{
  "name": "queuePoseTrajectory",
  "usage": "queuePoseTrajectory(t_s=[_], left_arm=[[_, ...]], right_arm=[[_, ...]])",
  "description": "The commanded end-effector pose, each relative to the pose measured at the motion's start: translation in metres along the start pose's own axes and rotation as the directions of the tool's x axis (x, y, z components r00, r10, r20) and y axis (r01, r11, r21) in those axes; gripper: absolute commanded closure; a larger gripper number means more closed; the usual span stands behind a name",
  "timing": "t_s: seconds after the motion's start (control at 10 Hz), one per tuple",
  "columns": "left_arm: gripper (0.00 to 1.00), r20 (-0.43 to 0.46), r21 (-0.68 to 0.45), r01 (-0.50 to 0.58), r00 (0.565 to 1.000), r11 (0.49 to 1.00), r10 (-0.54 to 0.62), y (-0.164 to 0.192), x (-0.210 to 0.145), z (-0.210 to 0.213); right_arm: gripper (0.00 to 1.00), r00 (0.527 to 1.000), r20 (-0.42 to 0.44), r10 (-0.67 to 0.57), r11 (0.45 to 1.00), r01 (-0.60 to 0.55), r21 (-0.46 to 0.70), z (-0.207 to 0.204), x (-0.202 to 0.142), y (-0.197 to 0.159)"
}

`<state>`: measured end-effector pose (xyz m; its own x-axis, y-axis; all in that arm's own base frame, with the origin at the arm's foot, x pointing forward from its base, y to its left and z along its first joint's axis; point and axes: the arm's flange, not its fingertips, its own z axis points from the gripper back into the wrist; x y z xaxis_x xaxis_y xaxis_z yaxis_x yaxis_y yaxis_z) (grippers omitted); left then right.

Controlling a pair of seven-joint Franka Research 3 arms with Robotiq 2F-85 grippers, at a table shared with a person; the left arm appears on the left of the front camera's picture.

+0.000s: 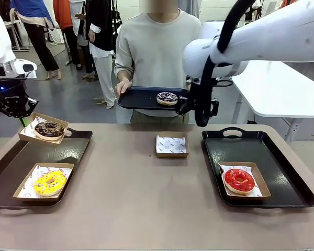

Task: Individually package the donuts and arrange them on the tray.
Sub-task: Place the picked Paper togo box on the Handle tray while simultaneously picking up another Paper togo box from the table with the other hand.

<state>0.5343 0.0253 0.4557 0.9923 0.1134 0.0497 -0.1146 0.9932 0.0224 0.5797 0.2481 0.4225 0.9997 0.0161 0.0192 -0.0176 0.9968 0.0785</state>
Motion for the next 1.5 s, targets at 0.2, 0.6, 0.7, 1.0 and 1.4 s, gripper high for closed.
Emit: queuePoseTrajectory(t_s=[0.2,0.6,0.7,1.0,1.4], left_arm=[[0.99,0.005,-0.001,0.019,1.0,1.0,-0.019,0.003,0.005,-0.006],[0.99,0.005,-0.001,0.019,1.0,1.0,-0.019,0.003,0.005,-0.006],[0.99,0.005,-0.001,0.019,1.0,1.0,-0.019,0.003,0.005,-0.006],[0.99,-0.016,-0.007,0.047,0.999,0.999,-0.048,-0.004,0.013,-0.017],[0.99,-0.031,0.001,0.037,0.999,0.999,-0.037,-0.009,0.019,-0.03]], right_arm=[[0.0,0.995,-0.044,-0.091,0.995,0.089,-0.034,-0.018,0.025,0.016],[0.0,0.998,-0.048,-0.028,1.0,0.028,-0.003,-0.028,0.016,0.014],[0.0,0.998,-0.05,-0.039,0.999,0.039,-0.004,-0.029,0.02,0.017],[0.0,0.992,0.009,-0.128,0.99,0.128,0.055,-0.045,0.013,-0.001],[0.0,0.992,-0.013,-0.123,0.991,0.123,0.041,-0.074,0.01,0.003]])
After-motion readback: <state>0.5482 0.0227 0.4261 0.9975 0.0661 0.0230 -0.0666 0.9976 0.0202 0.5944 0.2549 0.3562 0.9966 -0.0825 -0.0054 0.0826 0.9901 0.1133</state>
